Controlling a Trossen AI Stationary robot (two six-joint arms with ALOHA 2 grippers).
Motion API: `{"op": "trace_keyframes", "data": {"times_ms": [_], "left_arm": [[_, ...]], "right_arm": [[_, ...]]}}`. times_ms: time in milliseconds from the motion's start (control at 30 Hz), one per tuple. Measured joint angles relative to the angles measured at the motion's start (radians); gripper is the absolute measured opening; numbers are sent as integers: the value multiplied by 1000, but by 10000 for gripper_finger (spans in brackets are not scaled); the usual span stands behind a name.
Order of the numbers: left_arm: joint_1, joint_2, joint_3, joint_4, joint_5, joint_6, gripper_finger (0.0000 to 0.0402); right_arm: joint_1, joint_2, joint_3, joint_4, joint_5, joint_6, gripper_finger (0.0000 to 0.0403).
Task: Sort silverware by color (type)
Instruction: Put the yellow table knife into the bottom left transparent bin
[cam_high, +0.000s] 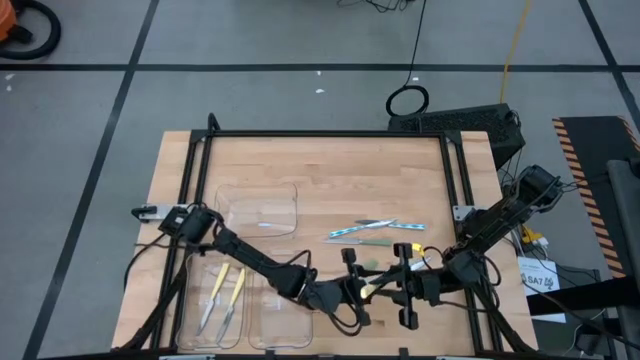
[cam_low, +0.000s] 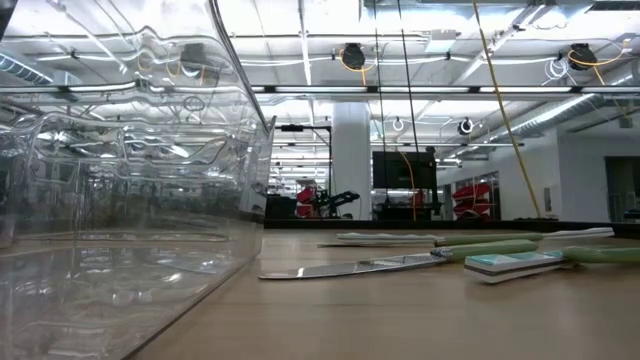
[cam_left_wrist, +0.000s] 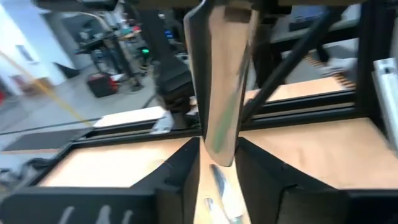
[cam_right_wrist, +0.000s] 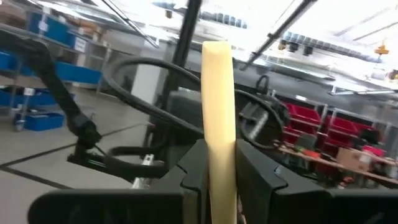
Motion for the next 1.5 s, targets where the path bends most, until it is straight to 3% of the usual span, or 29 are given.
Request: {"op": "trace_keyframes", "data": {"times_ms": [233, 433, 600, 733, 967, 1300, 1500], "left_arm": [[-18, -2, 48, 6, -109, -27, 183], [-16, -2, 74, 3, -121, -80, 194], [-19, -2, 74, -16, -214, -90, 156], [-18, -2, 74, -33, -216, -105, 101], [-18, -2, 74, -70, -230, -102, 26], [-19, -2, 74, -87, -224, -74, 7], [-15, -44, 74, -243, -198, -131, 7]], "right_arm": [[4, 0, 0, 4, 72, -13, 53], [4, 0, 0, 10, 73, -28, 53], [4, 0, 0, -4, 144, -59, 53], [11, 0, 0, -24, 218, -100, 53], [13, 0, -1, -28, 252, -125, 59], [21, 0, -1, -34, 253, -155, 62], [55, -31, -1, -41, 375, -181, 88]]}}
